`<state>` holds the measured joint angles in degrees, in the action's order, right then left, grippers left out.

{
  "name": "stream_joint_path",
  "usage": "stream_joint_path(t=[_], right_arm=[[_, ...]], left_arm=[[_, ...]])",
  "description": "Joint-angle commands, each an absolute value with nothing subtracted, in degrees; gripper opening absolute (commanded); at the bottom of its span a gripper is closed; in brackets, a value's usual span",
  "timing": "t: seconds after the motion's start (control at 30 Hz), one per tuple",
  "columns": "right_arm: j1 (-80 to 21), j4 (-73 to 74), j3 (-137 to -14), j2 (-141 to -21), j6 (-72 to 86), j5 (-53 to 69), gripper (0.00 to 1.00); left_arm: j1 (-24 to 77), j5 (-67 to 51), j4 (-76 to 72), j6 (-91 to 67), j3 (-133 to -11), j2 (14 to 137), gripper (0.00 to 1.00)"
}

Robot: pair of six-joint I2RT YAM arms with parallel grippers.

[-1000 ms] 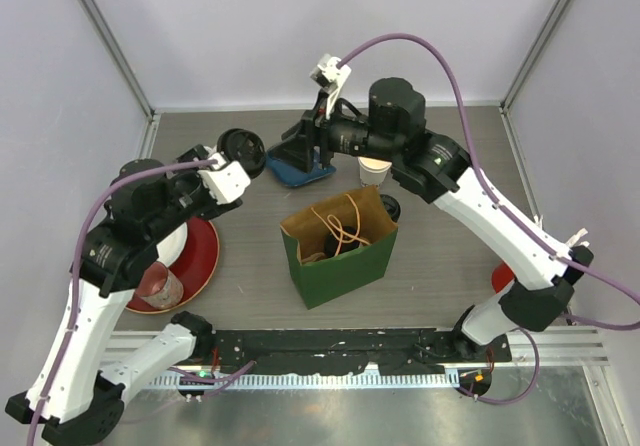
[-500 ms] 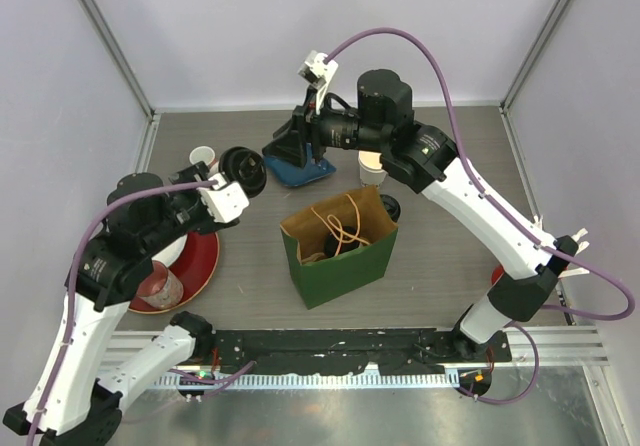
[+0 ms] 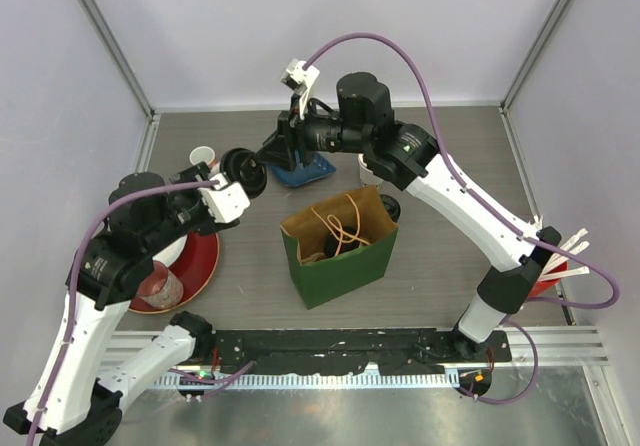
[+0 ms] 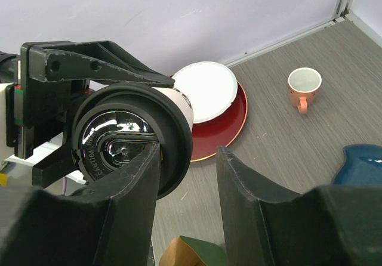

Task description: Pack the takeout coffee

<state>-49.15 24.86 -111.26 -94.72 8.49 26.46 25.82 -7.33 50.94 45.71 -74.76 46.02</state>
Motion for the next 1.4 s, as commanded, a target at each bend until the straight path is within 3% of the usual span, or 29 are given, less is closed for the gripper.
stream_joint_path(t=[0.0,0.27,0.57,0.7,0.9,1.03,1.2,1.37], right_arm=[[-49.8,24.4,-115.4,-96.0,7.7,26.8,0.45],[-50.3,24.6,-115.8,-96.8,7.9,28.7,0.36],[-50.4,24.8,-115.7,-97.5,8.3,29.0,0.16],[-50.4,24.8,-115.7,-97.6,8.3,28.8,0.12],[-50.4,24.5,-114.5,-96.4,8.1,26.5,0.01],[-50.4,23.5,-112.9,-94.9,8.3,24.3,0.01],[-50.4,22.9,-111.4,-94.0,8.4,22.4,0.01],[-50.2,22.7,-110.5,-93.2,8.4,20.7,0.01]], left_arm=[[25.9,-8.2,49.7,46.6,-76.6,46.1,0.36],[26.0,-6.5,48.2,46.8,-76.6,46.7,0.36],[26.0,-6.0,47.0,45.2,-77.4,47.5,0.36],[25.9,-6.0,46.8,44.4,-78.0,47.9,0.36],[26.0,-5.9,46.7,44.5,-78.0,47.6,0.49],[26.0,-5.7,46.8,44.9,-78.0,47.6,0.62],[25.9,-5.8,47.7,45.9,-77.6,47.5,0.7],[26.0,-5.8,47.8,46.0,-77.6,47.5,0.85]])
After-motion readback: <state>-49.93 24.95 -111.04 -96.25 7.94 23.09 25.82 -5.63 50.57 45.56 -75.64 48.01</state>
